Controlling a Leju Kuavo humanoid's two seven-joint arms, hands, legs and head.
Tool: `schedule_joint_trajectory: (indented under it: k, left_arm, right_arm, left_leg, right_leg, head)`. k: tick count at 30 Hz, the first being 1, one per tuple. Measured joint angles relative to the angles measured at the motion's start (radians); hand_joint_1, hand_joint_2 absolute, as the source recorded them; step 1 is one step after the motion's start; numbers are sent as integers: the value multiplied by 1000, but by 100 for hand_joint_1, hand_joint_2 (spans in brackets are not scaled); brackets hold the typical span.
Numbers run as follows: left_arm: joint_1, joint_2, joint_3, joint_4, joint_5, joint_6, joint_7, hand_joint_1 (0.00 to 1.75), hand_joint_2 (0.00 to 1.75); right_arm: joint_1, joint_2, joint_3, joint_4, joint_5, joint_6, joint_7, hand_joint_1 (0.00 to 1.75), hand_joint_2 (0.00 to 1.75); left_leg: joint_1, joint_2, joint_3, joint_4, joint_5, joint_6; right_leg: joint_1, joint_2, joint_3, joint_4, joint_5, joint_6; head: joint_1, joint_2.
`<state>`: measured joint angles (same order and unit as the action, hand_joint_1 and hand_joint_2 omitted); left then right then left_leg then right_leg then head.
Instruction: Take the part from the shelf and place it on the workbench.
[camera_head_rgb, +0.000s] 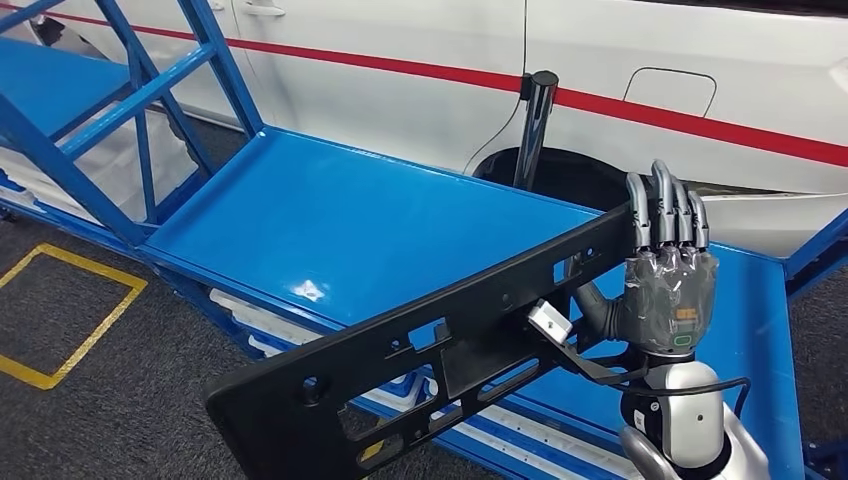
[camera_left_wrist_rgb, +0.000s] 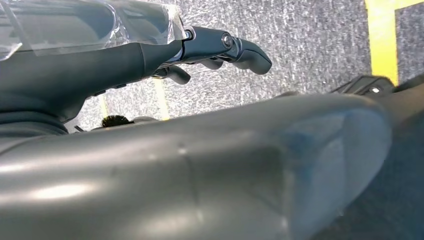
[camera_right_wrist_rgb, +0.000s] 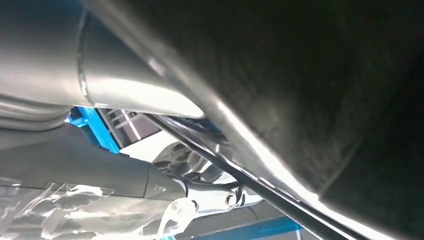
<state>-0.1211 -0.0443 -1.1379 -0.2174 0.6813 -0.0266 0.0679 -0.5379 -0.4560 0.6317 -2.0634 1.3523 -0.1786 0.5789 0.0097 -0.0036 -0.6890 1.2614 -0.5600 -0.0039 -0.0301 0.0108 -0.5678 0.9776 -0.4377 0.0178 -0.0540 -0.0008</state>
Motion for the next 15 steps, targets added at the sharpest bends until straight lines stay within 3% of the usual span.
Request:
schedule_joint_trajectory:
  k: [2,7,9,11,13,15]
  left_arm:
    - [0,0,0,0,0,0,0,0,0]
    - [1,0,0,0,0,0,0,0,0]
    - [0,0,0,0,0,0,0,0,0]
    - [0,-2,0,0,-2,0,0,0,0]
    - [-1,-4,0,0,-4,0,0,0,0]
    - [-2,-5,0,0,-4,1,0,0,0]
  right_arm:
    - [1,1,0,0,-3,-2,0,0,0]
    - [1,1,0,0,-3,-3,0,0,0]
    - [1,1,-1,0,-3,-4,0,0,0]
    - [0,4,-5,0,-4,-7,0,0,0]
    - [-1,6,-9,0,-5,-10,1,0,0]
    - [0,7,-10,0,-5,-11,1,0,0]
  left_leg:
    - [0,0,-1,13,4,0]
    - [0,0,14,-14,19,1]
    - [1,-8,69,-111,61,5]
    - [-3,-21,142,-254,109,22]
    - [-7,-16,168,-317,129,46]
    - [-8,4,165,-322,138,59]
  right_leg:
    - [0,7,-4,0,3,1]
    - [0,10,-5,0,4,2]
    - [0,17,-6,0,7,5]
    - [-2,35,-14,0,15,23]
    - [-1,29,-39,38,-9,42]
    - [1,7,-91,162,-81,47]
  head:
    - [0,0]
    - [0,0]
    - [0,0]
    - [1,0]
    - [5,0]
    - [8,0]
